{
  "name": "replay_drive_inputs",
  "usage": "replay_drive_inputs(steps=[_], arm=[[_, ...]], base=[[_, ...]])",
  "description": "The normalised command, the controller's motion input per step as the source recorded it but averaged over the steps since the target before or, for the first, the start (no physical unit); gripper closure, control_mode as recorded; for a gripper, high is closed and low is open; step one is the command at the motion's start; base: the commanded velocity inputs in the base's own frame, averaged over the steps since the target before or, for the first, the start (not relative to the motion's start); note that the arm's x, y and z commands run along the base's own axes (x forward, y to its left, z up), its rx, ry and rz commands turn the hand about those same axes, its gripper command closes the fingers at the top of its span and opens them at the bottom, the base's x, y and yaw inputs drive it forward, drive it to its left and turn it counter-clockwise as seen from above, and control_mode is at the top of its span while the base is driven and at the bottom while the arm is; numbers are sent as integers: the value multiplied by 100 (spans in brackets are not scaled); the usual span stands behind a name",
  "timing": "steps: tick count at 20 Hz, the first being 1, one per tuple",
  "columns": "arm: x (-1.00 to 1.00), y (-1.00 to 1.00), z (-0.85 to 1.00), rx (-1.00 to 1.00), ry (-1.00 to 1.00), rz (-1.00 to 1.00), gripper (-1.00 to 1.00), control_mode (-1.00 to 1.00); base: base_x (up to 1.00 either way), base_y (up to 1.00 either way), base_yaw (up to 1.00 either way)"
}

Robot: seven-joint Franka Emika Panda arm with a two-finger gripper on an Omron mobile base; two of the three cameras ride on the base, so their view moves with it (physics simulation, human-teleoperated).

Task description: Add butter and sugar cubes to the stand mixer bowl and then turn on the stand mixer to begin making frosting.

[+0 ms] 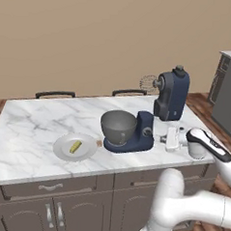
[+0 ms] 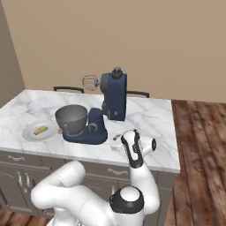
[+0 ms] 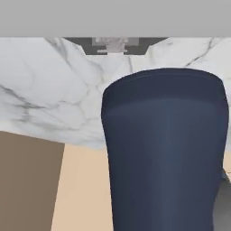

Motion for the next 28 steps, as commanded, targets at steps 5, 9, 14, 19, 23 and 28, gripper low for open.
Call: replay_drive_inputs(steps=[5, 9, 14, 19, 23, 28], arm=[[-85, -49, 45, 0, -20, -1, 100, -100], [-100, -27, 96, 0, -22, -6, 100, -100], [-100, 1, 100, 0, -12, -9, 100, -100], [-89, 27, 94, -2, -13, -2, 100, -100], [-60, 79, 80, -13, -6, 0, 100, -100], [-30, 100, 67, -24, 0, 0, 100, -100]], base=[[0, 0, 0], [0, 0, 0], [0, 0, 0], [0, 0, 0], [0, 0, 0], [0, 0, 0]])
